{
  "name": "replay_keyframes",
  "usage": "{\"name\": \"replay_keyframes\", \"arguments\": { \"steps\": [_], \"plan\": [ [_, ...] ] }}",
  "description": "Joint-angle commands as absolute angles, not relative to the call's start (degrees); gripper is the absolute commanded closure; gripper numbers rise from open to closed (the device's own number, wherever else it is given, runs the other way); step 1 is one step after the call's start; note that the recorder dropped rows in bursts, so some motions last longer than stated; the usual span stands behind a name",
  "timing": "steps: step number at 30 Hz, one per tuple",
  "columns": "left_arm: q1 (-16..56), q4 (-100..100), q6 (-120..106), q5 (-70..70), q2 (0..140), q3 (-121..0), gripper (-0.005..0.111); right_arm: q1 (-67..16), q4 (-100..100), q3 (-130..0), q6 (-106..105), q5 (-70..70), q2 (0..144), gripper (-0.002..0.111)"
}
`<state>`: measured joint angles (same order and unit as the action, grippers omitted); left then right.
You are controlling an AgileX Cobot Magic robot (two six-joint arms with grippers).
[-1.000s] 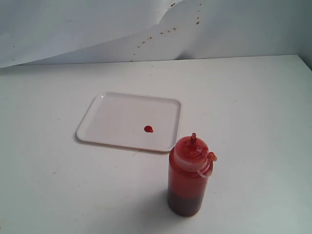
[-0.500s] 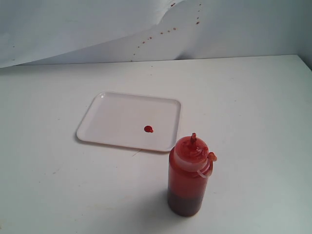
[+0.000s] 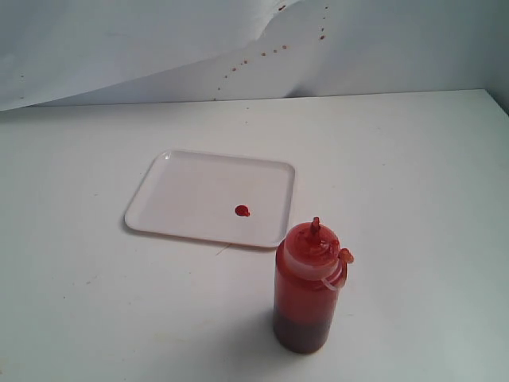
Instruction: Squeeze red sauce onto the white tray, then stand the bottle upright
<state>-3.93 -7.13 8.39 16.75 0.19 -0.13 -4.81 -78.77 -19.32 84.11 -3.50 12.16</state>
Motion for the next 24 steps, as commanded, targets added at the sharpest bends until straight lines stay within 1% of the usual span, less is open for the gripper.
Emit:
{"name": "replay_keyframes", "arguments": {
  "steps": [1,6,9,10,12,13,14,17,20,24],
  "plan": [
    [-4.1,-7.0,8.6,16.1,0.0,0.0,0.107,-4.0,-78.4,-18.7,84.0,-4.2,10.4,0.108],
    [-4.1,-7.0,8.6,16.1,0.0,0.0,0.107,-4.0,-78.4,-18.0,84.0,0.6,10.4,0.108],
    [-4.1,-7.0,8.6,16.1,0.0,0.0,0.107,-4.0,-78.3,-16.5,84.0,1.2,10.2,0.108],
    [-4.1,-7.0,8.6,16.1,0.0,0.0,0.107,-4.0,-77.4,-16.0,83.5,0.9,9.7,0.108],
    [-4.1,-7.0,8.6,16.1,0.0,0.0,0.107,-4.0,-69.4,-14.6,77.0,0.0,8.3,0.108],
    [-4.1,-7.0,8.6,16.1,0.0,0.0,0.107,-4.0,-63.5,-13.7,70.0,-1.0,7.2,0.108],
    [-4.1,-7.0,8.5,16.1,0.0,0.0,0.107,-4.0,-53.2,-12.8,61.2,-1.6,6.2,0.108],
    [-4.1,-7.0,8.5,16.1,0.0,0.0,0.107,-4.0,-31.0,-10.3,31.9,-2.0,3.2,0.108],
    [-4.1,-7.0,8.5,16.1,0.0,0.0,0.107,-4.0,-13.1,-7.7,8.9,-2.2,0.5,0.108],
    [-4.1,-7.0,8.5,16.1,0.0,0.0,0.107,-4.0,-4.9,-4.6,-1.3,-2.1,0.0,0.108]
  ]
}}
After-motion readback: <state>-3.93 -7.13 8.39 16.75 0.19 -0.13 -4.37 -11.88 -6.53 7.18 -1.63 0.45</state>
